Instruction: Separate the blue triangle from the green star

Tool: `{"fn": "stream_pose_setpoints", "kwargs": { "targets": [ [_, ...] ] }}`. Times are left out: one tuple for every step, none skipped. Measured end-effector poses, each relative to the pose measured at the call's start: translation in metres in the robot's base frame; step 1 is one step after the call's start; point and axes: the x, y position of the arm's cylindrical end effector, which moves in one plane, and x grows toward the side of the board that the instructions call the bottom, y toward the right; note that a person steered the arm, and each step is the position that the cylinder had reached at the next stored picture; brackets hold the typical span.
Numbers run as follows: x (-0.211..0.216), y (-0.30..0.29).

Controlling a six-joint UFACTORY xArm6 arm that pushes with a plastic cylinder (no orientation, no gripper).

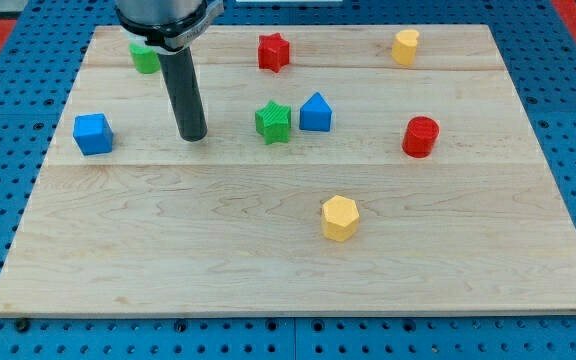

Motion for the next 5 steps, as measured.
{"fn": "stream_pose_setpoints", "kwargs": {
  "targets": [
    [0.000,-0.004],
    [0.000,-0.004],
    [0.018,0.024],
    [0.029,0.043],
    [0.013,0.102]
  ]
}}
